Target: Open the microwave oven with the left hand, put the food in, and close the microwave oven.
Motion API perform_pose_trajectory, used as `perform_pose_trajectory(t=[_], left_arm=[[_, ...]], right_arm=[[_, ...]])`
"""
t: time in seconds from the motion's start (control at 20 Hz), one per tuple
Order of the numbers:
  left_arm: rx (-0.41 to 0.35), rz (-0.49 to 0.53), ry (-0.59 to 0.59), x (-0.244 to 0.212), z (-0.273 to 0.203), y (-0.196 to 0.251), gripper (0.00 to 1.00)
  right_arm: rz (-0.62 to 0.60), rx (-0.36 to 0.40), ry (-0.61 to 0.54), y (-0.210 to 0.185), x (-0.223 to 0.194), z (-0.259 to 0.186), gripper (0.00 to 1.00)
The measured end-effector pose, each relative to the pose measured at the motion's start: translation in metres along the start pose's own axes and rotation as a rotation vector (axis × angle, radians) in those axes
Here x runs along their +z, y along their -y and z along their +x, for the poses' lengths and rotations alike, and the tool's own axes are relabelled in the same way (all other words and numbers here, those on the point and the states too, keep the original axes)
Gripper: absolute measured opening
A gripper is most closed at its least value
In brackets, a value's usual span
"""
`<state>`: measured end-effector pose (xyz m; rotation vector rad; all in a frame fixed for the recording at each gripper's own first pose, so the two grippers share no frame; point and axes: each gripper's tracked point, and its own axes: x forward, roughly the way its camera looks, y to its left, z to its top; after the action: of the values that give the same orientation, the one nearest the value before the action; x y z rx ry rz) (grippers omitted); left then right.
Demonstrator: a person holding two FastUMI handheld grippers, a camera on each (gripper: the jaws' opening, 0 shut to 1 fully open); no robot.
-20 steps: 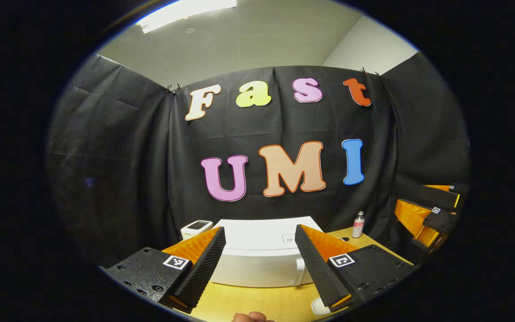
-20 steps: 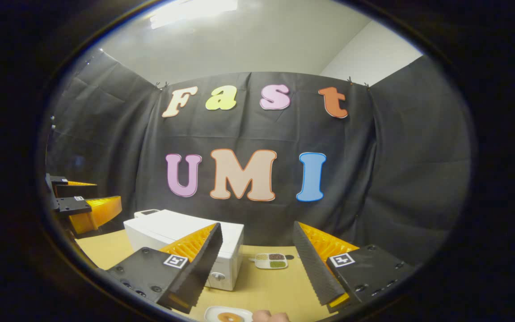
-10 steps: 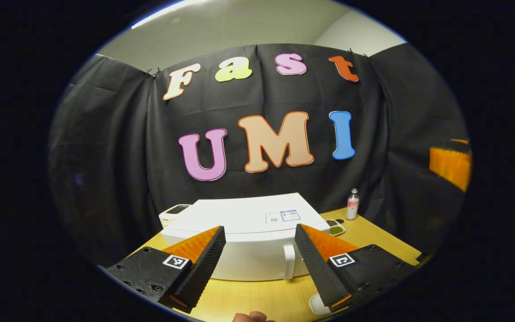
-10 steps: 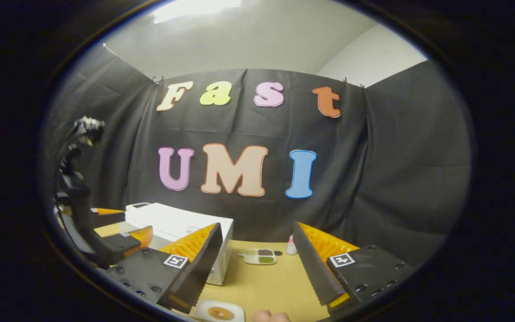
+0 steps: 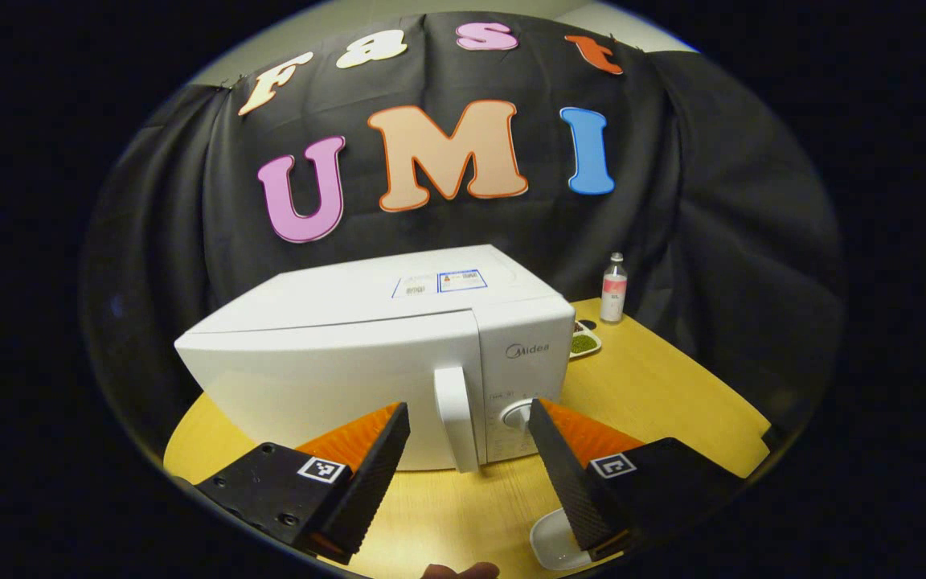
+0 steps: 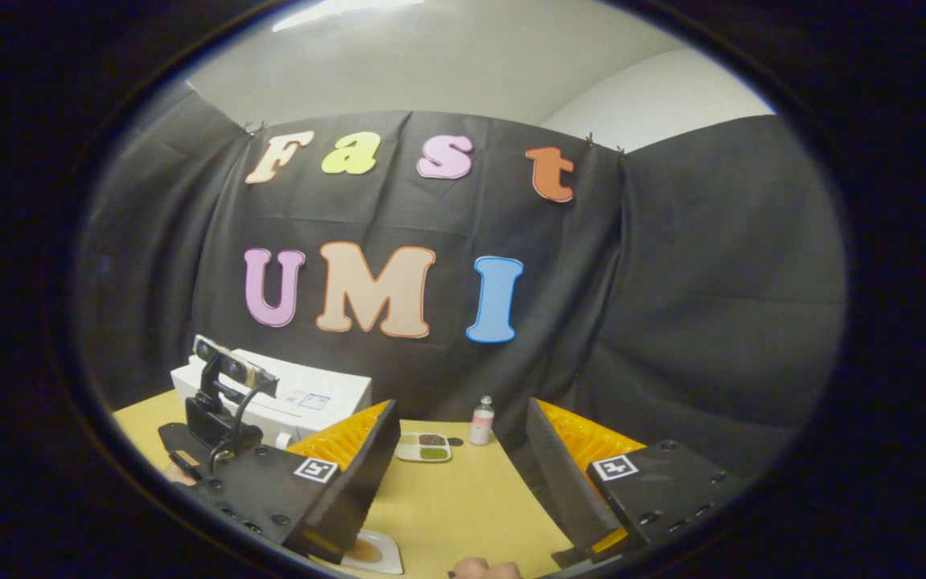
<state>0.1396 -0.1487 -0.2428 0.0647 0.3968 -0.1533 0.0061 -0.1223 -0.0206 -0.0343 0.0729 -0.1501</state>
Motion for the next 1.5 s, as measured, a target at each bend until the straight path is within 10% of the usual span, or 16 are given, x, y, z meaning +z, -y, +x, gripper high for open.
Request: perform_pose_trajectory(t=[0.3, 0.4, 0.5, 0.6, 1.5], left_arm=[[0.047, 0.006, -0.056, -0.015, 0.028, -0.012, 0.92], [0.047, 0.037, -0.055, -0.014, 0.031, -0.013, 0.74], [0.027, 0.059, -0.073, -0.016, 0.033, -0.008, 0.33], [0.015, 0.052, -0.074, -0.016, 0.032, -0.007, 0.19], [-0.055, -0.006, -0.077, -0.044, -0.042, -0.017, 0.05]], right_arm=[[-0.031, -0.009, -0.018, 0.009, -0.007, 0.000, 0.96], [-0.027, -0.001, -0.027, 0.008, -0.011, 0.001, 0.96], [-0.038, 0.003, -0.032, 0.008, -0.014, 0.002, 0.96], [-0.036, 0.015, -0.028, 0.004, -0.012, 0.000, 0.96], [-0.016, 0.089, -0.025, -0.011, -0.017, -0.009, 0.96]])
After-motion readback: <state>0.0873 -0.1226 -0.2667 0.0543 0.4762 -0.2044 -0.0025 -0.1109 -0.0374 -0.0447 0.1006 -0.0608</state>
